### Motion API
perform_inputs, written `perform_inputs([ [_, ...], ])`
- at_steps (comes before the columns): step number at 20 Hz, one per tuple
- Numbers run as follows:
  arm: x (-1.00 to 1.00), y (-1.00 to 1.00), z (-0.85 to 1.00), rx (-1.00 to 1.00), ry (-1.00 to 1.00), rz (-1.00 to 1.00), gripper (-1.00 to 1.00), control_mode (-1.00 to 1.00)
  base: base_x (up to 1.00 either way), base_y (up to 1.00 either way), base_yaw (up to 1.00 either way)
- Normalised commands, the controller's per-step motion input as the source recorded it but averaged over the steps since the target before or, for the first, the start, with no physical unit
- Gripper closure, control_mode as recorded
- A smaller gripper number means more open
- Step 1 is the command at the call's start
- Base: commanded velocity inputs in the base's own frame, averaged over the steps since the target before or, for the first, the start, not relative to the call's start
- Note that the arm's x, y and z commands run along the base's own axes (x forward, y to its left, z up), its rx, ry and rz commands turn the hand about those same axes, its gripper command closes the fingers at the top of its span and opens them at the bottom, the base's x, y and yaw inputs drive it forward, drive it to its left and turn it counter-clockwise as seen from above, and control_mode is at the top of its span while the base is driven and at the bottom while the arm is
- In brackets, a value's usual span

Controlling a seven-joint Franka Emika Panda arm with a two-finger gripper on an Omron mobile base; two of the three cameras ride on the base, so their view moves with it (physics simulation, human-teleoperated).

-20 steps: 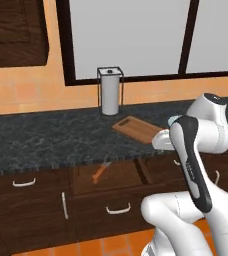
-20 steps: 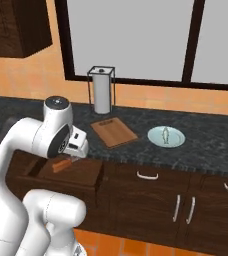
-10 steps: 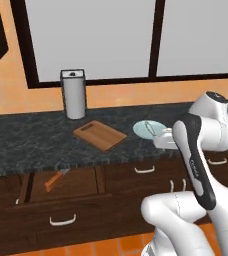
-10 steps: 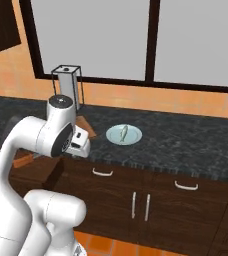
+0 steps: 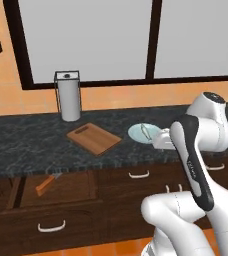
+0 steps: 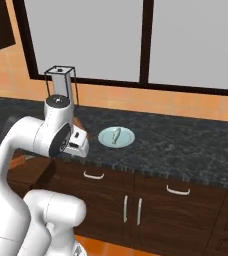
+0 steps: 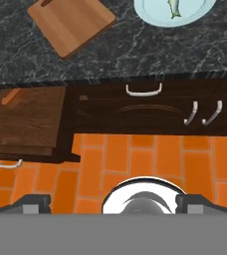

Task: Pick up the knife from the drawer and place it on the cutting board. Then place the meat from the plate to the cutting board.

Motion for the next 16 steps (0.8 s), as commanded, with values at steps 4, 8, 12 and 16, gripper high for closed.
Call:
perform_inputs([
  [4,0.0,0.0,0.0,0.0,0.0,0.0,-1.0,1.0,0.29,-0.06,-0.04],
  [8,0.0,0.0,0.0,0.0,0.0,0.0,-1.0,1.0,0.53,0.19,-0.1],
  [12,0.0,0.0,0.0,0.0,0.0,0.0,-1.0,1.0,0.21,0.02,-0.01],
  [16,0.0,0.0,0.0,0.0,0.0,0.0,-1.0,1.0,0.07,0.27,0.01],
])
